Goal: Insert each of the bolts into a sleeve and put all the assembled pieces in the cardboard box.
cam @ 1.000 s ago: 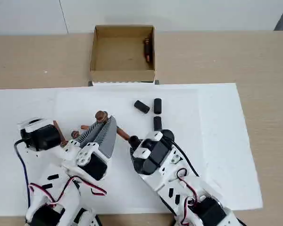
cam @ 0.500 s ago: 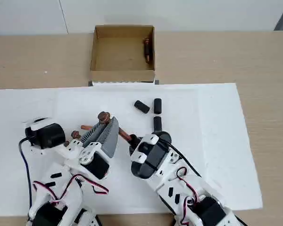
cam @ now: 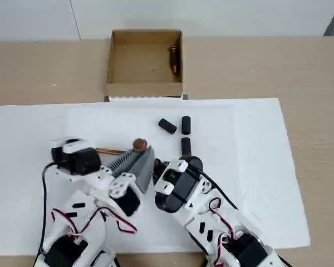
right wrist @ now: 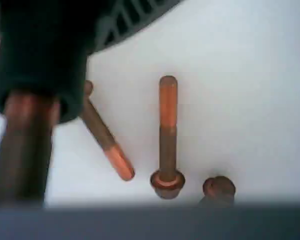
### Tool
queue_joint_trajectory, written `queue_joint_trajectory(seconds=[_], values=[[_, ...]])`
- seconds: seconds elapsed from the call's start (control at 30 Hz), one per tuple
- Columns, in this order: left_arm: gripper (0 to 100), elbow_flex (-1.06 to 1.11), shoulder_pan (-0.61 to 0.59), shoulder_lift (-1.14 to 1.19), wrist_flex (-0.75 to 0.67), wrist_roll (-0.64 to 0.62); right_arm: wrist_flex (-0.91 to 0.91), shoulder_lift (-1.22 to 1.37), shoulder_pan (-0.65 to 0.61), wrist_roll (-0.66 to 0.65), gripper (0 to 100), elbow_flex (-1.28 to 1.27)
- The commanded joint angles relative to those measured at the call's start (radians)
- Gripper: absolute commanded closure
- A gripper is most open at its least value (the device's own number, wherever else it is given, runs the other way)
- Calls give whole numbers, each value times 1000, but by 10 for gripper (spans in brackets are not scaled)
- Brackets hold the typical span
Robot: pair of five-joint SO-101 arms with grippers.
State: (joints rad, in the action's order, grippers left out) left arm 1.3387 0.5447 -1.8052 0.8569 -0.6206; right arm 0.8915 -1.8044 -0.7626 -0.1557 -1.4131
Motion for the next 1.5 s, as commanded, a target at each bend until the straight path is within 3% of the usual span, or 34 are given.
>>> queue_joint_trajectory(seconds=[0.0, 0.2, 0.4, 0.57, 0.67, 0.93, 1.03, 1.13, 1.3, 1.47], values=[[995, -7, 52, -9, 58, 37, -31, -8, -12, -9, 996, 11], [995, -7, 92, -9, 150, 60, -33, -8, -12, -9, 996, 11], [988, -5, 64, -9, 147, 109, -33, -8, -12, -9, 996, 11], [847, -7, 6, -8, 157, 163, -33, -8, -12, -9, 996, 11], [812, -12, 3, -8, 172, 187, -33, -8, -12, -9, 996, 11], [812, -91, -2, -6, 172, 187, -33, -8, -12, -9, 996, 11], [813, -139, -58, -5, 172, 195, -33, -8, -8, -6, 996, 11], [825, -166, -124, -6, 172, 281, -31, -8, -7, -3, 996, 11], [1000, -162, -242, -9, 173, 405, -27, -8, 10, 2, 996, 2], [995, -30, -356, -11, 195, 496, -22, -2, 168, 121, 996, -5]])
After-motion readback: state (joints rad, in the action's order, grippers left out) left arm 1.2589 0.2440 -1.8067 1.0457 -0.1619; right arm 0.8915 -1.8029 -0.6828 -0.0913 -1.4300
